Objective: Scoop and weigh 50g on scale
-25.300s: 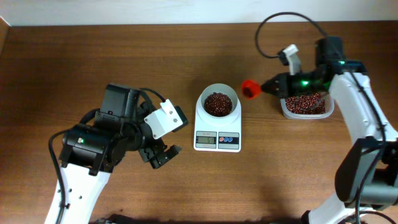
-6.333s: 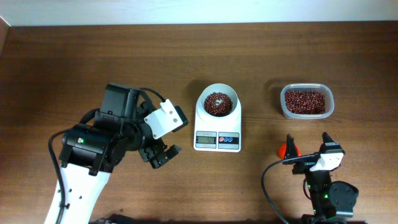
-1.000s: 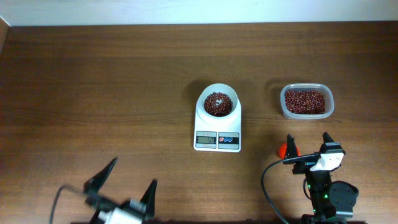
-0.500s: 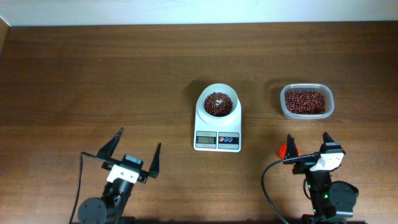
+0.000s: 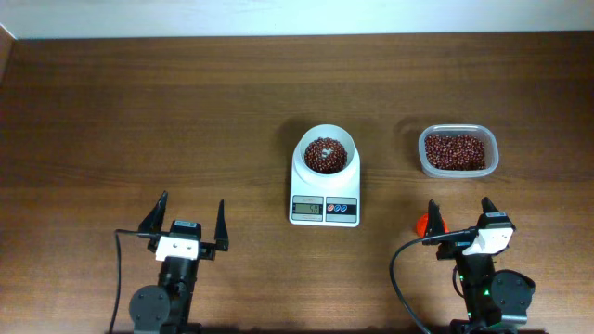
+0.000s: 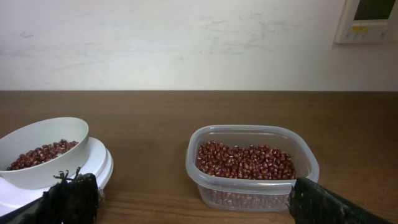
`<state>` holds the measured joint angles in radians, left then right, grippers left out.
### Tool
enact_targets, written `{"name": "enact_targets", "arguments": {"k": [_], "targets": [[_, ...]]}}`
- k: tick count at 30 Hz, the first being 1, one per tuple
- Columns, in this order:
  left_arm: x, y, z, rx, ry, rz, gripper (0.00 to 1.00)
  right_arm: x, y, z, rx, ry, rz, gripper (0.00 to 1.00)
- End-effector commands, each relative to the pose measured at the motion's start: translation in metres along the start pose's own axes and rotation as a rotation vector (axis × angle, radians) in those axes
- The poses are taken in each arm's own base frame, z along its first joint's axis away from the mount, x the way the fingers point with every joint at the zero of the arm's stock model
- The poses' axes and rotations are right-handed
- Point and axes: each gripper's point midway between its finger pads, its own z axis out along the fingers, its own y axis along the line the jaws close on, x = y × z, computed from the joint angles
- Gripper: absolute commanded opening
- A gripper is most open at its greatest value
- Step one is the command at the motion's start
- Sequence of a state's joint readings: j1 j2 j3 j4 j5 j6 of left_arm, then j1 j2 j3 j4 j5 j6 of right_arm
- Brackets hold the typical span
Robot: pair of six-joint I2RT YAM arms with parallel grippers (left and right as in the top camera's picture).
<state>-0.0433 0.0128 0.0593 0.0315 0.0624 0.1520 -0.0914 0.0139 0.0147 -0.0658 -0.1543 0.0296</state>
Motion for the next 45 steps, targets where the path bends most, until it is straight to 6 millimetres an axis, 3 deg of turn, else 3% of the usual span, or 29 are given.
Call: {"name": "enact_targets", "arguments": {"k": [1,12,30,45], "targets": [[0.010,0.003,0.001,-0.024,0.000,-0.014,0.99,0.002,0.000,0.000,0.001,-0.001,0.004,0.99],[0.051,-0.003,-0.001,-0.003,0.159,-0.029,0.99,0.002,0.000,0.000,0.001,-0.001,0.004,0.99],[0.055,0.011,-0.002,-0.093,0.175,-0.105,0.99,0.002,0.000,0.000,0.001,-0.001,0.004,0.99],[0.055,0.010,-0.002,-0.089,0.175,-0.105,0.99,0.002,0.000,0.000,0.001,-0.001,0.004,0.99]]}}
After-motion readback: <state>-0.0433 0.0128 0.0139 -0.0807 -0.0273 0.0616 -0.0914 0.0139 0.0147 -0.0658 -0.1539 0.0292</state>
